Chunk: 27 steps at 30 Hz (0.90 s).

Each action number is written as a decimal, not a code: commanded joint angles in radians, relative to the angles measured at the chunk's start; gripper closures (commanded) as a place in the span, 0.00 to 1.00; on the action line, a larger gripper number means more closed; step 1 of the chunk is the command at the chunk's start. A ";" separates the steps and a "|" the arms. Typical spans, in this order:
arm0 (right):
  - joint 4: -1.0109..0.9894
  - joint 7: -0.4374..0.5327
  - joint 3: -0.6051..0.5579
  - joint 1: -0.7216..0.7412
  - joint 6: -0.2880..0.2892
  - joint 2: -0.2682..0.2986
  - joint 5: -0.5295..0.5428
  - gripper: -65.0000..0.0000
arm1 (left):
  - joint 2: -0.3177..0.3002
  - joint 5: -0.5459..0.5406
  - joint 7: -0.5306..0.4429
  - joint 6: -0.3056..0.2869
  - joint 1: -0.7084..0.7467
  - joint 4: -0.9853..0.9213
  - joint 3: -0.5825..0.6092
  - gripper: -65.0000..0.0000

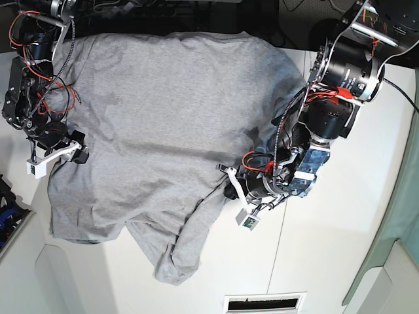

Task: Layout the t-shirt on the table in an organized manner, then fold the t-shirt properly
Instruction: 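Pinch the shirt side with the left gripper and drag it outward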

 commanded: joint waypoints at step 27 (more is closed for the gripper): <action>0.008 -0.008 0.005 -0.127 -0.009 0.119 -0.002 0.57 | -0.267 -0.516 0.399 -0.264 -0.060 0.013 -0.002 1.00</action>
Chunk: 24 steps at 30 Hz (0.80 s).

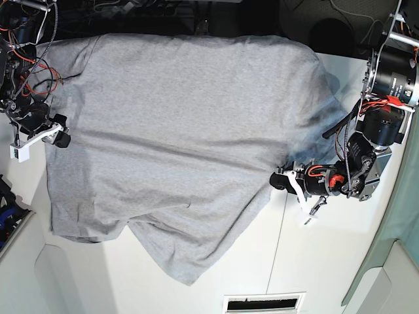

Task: Layout the t-shirt on the table in an organized manner, then fold the t-shirt properly
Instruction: 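Pinch the shirt side with the left gripper and drag it outward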

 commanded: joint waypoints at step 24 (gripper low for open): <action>0.105 0.016 0.114 0.146 -0.027 -0.056 -0.036 0.57 | 0.072 0.223 -0.315 0.109 -0.034 0.132 -0.084 0.63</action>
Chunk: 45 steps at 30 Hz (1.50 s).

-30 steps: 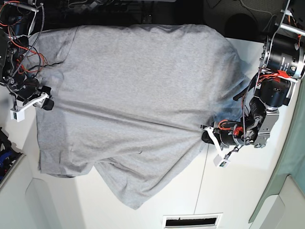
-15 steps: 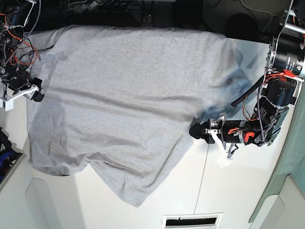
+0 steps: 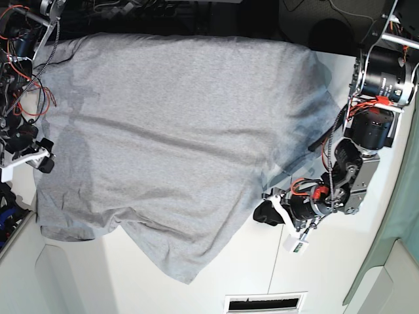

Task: Layout the t-shirt on the table in an organized manner, then fold the t-shirt properly
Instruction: 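Pinch the shirt side with the left gripper and drag it outward, then release and regrasp the shirt fabric with the left gripper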

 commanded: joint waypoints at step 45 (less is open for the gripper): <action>-0.196 0.041 -0.067 -0.005 0.019 0.011 -0.069 1.00 | -0.002 0.196 -0.044 0.206 -0.047 -0.122 -0.002 1.00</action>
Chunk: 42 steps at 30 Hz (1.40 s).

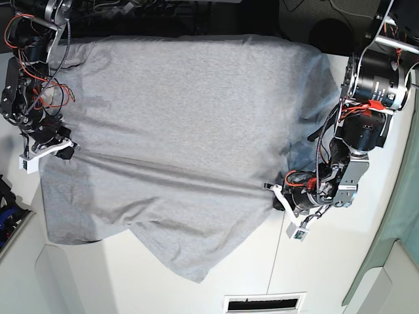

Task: Layout the t-shirt on the table in an organized manner, then fold the t-shirt properly
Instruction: 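Release and regrasp the shirt fabric with the left gripper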

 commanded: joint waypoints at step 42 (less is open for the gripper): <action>0.595 -0.283 0.020 -0.458 0.056 0.018 0.270 0.97 | -0.145 -0.135 0.126 -0.075 0.204 0.546 -0.005 0.46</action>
